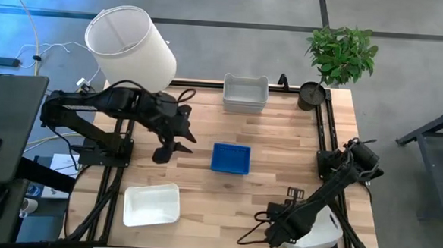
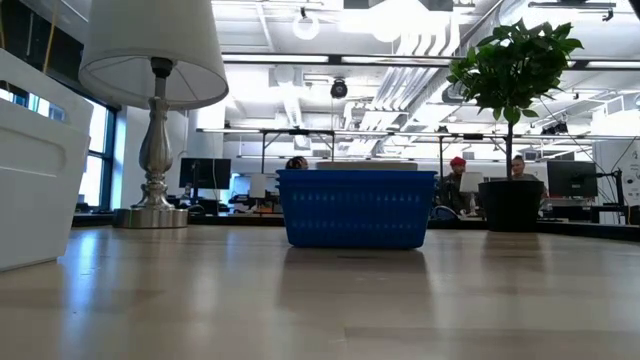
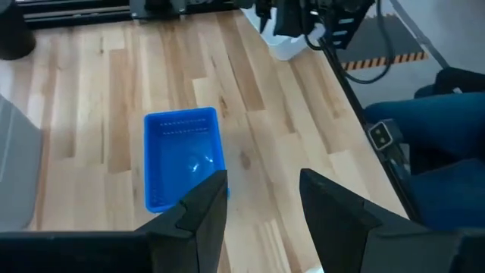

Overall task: Stack baskets by color
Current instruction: Stack the right white bin on the white bin

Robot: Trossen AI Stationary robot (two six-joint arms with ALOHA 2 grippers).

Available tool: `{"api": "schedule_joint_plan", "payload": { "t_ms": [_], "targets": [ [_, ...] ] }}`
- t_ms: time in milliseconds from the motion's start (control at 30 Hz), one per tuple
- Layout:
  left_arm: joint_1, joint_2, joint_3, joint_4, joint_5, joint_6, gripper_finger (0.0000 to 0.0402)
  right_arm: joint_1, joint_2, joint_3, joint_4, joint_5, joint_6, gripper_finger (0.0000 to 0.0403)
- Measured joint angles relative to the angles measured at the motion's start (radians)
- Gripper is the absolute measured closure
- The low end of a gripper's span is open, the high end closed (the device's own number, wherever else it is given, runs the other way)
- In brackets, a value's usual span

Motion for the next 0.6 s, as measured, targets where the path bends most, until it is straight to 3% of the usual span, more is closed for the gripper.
{"api": "schedule_joint_plan", "payload": {
  "t_ms": [333, 600],
  "targets": [
    [-0.032, -0.001, 0.000, -0.003, -0.003, -0.021, 0.0249, 0.000, -0.001, 0.000, -0.056, -0.014, 0.020, 0.0284],
    [-0.033, -0.001, 0.000, -0.002, -0.077, -0.020, 0.0249, 0.001, -0.001, 0.034, -0.121, -0.033, 0.022, 0.0284]
  ]
}}
